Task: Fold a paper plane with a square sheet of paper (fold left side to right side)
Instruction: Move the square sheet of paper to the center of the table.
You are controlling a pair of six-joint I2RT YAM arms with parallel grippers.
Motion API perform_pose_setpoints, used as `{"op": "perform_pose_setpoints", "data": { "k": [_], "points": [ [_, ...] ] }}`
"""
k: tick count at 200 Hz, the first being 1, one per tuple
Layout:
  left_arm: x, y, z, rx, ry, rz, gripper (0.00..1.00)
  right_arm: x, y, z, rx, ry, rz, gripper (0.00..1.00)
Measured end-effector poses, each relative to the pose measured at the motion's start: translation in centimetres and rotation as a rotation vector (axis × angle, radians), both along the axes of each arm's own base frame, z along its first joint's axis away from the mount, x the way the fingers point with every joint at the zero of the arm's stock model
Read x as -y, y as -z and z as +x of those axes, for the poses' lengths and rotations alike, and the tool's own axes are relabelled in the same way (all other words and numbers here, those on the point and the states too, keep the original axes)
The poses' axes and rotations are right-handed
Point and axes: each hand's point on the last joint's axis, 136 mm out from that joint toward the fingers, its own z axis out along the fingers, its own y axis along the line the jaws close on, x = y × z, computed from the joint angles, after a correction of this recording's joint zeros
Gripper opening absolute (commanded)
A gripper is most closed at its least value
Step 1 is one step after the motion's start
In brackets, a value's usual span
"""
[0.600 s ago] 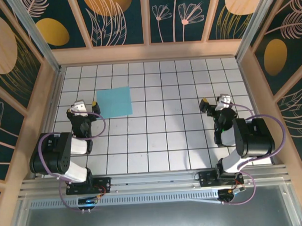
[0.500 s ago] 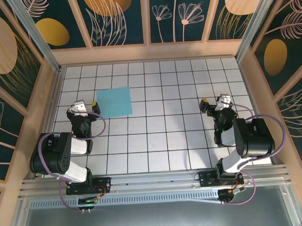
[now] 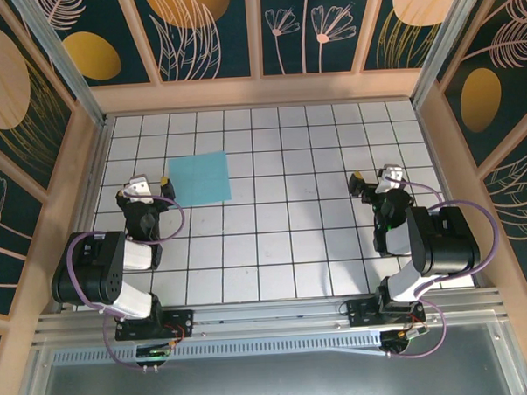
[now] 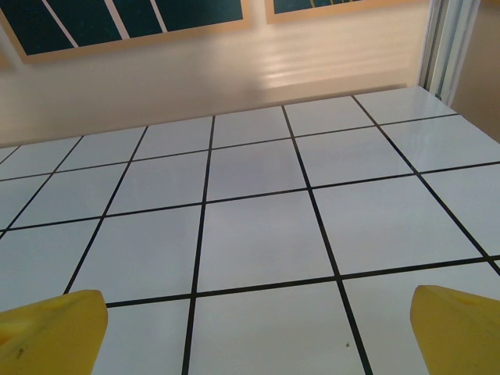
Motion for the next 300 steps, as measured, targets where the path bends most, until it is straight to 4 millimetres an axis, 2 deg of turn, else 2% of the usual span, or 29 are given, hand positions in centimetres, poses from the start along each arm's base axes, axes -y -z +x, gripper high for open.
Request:
{"op": "perform_pose_setpoints", "data": {
  "k": [114,131,168,182,195,204,237,256,271,300],
  "points": [
    [0.0,-0.2,0.1,-0.018,-0.002,-0.002,0.99,0.3,-0.4,0.1,-0.013,0.008,0.013,0.99],
    [-0.3,-2.1,0.9,-0.019,-0.021,-0.017,0.99,0.5,-2.7,0.3,0.015,0.024,0.020,0.99],
    [-0.4,-9.8,4.8,0.010,-0.054,-0.144,0.99,0.8,-10.5,0.9,0.106,0.047,0.103,0.99],
    [0.3,-10.6,6.0,-0.026,-0.023,-0.201,0.95,0.6,-12.5,0.8,0.107,0.038,0.155,0.99],
    [1.4,-9.8,7.3,-0.095,0.022,-0.268,0.92,0.0,-13.7,0.5,0.084,0.016,0.212,0.99],
    [2.4,-8.4,7.9,-0.153,0.055,-0.320,0.92,-0.5,-14.2,0.2,0.059,-0.006,0.251,0.99],
    [6.1,0.0,8.6,-0.440,0.160,-0.504,0.91,-2.5,-13.9,-1.0,-0.072,-0.088,0.368,0.99],
    [8.5,3.7,8.5,-0.577,0.204,-0.561,0.91,-3.5,-12.9,-1.8,-0.144,-0.124,0.413,0.99],
    [10.9,5.1,9.0,-0.645,0.252,-0.577,0.89,-4.1,-12.2,-2.3,-0.189,-0.146,0.446,0.99],
    [14.7,6.1,10.4,-0.699,0.337,-0.598,0.85,-4.7,-11.1,-2.8,-0.248,-0.160,0.482,0.99]
  ]
}}
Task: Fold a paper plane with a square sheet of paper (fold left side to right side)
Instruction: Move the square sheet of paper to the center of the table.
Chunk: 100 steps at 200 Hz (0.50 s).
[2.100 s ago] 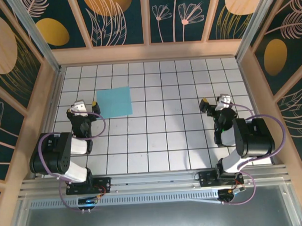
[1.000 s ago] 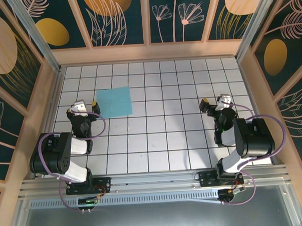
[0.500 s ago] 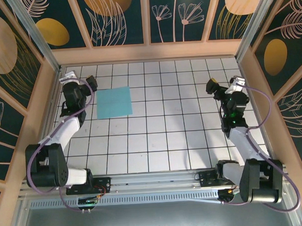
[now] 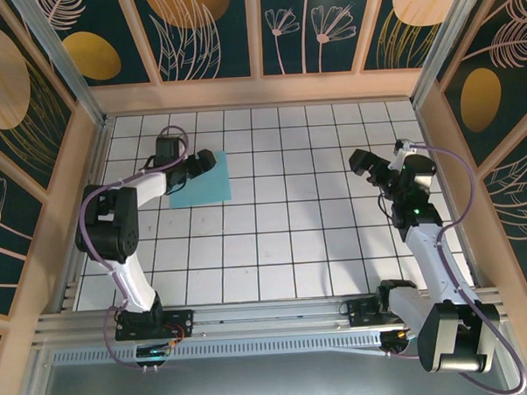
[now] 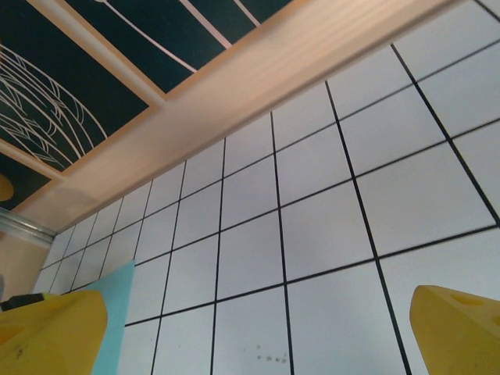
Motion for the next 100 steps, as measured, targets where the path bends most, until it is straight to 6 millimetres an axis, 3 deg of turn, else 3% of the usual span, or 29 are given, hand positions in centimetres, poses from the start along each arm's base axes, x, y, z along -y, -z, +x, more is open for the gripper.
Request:
{"op": "perform_pose_setpoints", "data": {
  "k": [26,54,100],
  "points": [
    [1.3,1.3,0.8,-0.033,0.026,-0.015,0.86,-0.3,0.5,-0.3,-0.029,-0.012,0.009,0.99],
    [1.5,2.8,0.2,-0.083,0.027,-0.017,0.86,-0.7,0.3,-0.2,-0.039,-0.024,0.008,0.99],
    [2.0,3.0,-0.4,-0.073,0.032,-0.027,0.84,-0.9,0.5,-0.2,-0.057,-0.027,0.001,0.99]
  ]
}}
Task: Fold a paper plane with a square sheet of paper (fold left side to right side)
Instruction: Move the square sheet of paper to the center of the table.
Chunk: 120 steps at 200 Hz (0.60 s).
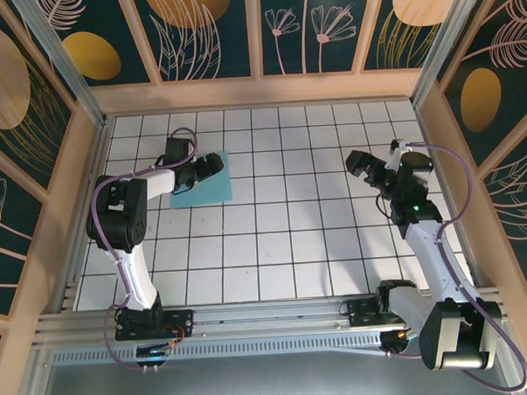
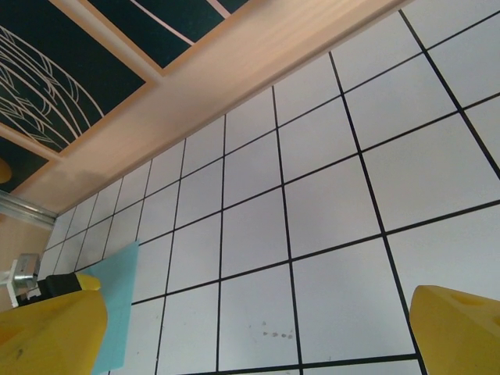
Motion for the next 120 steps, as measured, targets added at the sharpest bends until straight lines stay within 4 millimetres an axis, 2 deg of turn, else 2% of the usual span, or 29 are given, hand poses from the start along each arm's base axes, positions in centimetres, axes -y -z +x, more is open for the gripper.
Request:
{"op": "perform_pose_setpoints", "data": {
  "k": [35,70,120],
  "points": [
    [1.2,0.0,-1.8,0.008,0.016,-0.018,0.83,0.2,0.2,0.2,-0.022,0.014,-0.008,0.99],
    [2.7,0.0,-4.8,-0.006,0.034,-0.048,0.82,0.3,0.0,0.6,-0.046,0.019,-0.011,0.98],
    [5.8,-0.2,-8.5,-0.041,0.071,-0.096,0.81,0.0,1.0,0.7,-0.095,0.016,-0.005,0.95]
  ]
}}
